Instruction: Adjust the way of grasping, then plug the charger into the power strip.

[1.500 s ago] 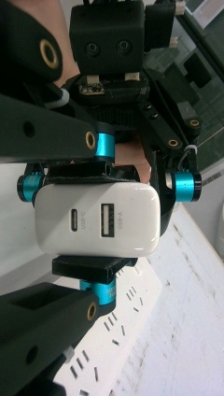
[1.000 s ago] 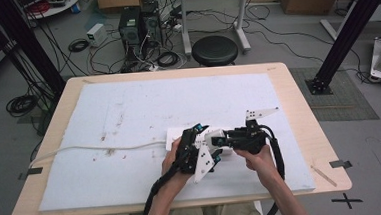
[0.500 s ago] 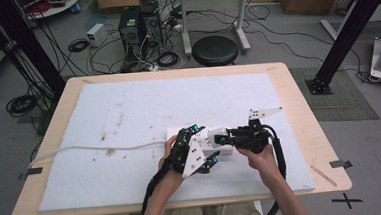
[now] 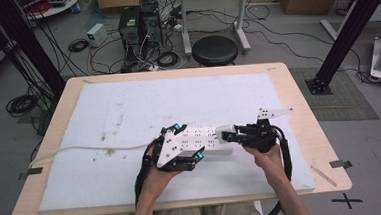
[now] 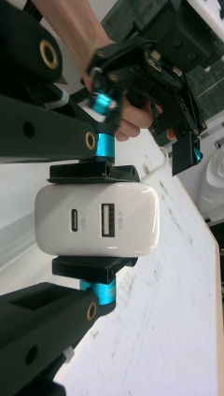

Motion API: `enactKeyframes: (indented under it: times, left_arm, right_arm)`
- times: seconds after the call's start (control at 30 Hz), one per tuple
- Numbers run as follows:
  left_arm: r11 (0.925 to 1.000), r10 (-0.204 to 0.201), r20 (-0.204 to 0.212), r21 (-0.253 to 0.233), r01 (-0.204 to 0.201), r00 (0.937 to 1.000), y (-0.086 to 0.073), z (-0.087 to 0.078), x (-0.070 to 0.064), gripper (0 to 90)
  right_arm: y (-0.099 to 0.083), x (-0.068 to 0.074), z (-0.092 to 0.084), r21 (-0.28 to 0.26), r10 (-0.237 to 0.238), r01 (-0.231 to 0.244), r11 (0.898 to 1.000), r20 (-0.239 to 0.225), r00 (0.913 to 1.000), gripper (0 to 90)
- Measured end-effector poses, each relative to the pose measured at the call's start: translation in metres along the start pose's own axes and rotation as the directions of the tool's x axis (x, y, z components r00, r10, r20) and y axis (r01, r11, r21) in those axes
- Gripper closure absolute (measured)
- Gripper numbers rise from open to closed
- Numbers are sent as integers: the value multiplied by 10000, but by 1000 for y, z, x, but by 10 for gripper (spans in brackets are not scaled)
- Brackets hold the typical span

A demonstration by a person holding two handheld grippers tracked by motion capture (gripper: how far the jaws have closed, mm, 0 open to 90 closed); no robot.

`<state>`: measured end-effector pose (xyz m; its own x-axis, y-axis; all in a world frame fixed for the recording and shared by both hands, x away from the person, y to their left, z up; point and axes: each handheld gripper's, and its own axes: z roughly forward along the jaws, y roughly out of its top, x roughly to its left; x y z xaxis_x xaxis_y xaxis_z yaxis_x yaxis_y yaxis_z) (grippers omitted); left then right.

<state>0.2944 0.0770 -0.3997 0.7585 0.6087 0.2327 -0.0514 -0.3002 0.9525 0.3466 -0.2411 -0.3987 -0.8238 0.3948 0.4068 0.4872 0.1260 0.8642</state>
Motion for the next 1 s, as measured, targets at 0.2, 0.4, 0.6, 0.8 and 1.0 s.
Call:
enactKeyframes:
  times: [0.2,0.4,0.6,0.8,1.0]
  left_arm:
    - [9945,-1029,-829,112,1042,9912,-11,-23,26,177]
    - [9810,-1922,-1495,-43,1937,9699,-20,-51,47,179]
    - [9744,-2218,-2061,-88,2249,9531,-25,-72,57,179]
    - [9702,-2321,-2715,43,2423,9340,-31,-96,64,179]
    - [9666,-2379,-2993,208,2556,9240,-35,-104,68,179]
  right_arm:
    - [-3,2,-7,-119,-338,344,9993,492,9982,633]
    - [-5,2,-12,-219,-505,521,9984,681,9964,633]
    - [-8,2,-17,-233,-438,455,9987,686,9967,632]
    - [-8,4,-22,-163,-593,608,9980,803,9950,632]
    - [2,0,-19,287,-840,821,9962,733,9938,632]
